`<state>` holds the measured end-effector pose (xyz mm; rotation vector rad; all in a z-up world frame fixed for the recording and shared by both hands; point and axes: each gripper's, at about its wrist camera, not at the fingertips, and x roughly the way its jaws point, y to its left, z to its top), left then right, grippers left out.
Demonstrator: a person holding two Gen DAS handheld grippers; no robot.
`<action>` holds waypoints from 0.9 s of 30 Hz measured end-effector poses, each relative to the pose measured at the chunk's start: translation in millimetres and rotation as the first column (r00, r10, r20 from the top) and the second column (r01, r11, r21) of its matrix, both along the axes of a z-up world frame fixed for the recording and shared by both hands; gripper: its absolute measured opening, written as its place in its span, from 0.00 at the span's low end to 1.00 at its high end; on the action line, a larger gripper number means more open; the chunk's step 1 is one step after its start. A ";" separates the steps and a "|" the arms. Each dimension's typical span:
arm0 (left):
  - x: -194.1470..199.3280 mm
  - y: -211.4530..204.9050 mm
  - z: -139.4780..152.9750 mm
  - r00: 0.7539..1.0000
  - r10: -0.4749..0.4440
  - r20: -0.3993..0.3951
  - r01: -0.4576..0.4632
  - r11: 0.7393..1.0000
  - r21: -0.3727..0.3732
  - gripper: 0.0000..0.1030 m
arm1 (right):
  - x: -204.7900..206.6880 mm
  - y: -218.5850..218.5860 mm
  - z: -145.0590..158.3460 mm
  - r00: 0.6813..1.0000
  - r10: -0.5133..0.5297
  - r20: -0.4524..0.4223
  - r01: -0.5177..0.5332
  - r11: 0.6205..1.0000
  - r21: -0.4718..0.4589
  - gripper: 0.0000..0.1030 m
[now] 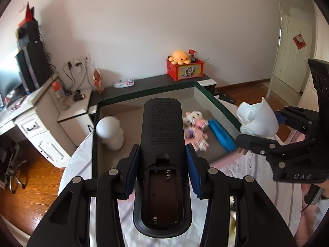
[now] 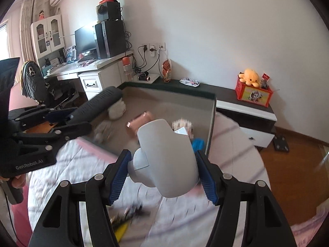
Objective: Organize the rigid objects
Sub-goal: 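Carry the remote and plug adapter into the pink box and release both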
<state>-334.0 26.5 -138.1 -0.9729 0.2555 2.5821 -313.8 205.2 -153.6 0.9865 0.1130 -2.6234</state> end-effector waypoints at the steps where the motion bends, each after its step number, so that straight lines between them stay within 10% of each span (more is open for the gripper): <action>1: -12.7 3.8 -1.8 1.000 0.003 0.010 -0.003 1.000 -0.008 0.43 | -9.6 -1.0 -0.6 1.000 0.006 0.011 -0.006 1.000 0.001 0.63; 13: -120.7 21.1 -39.0 0.990 0.060 0.125 -0.044 0.991 -0.129 0.43 | -130.8 -9.8 -27.5 0.990 -0.001 0.140 -0.012 0.996 0.087 0.63; 27: -136.9 21.4 -67.3 0.983 0.093 0.158 -0.064 0.981 -0.182 0.44 | -170.0 -41.8 -56.8 0.970 0.007 0.242 -0.067 0.968 0.243 0.63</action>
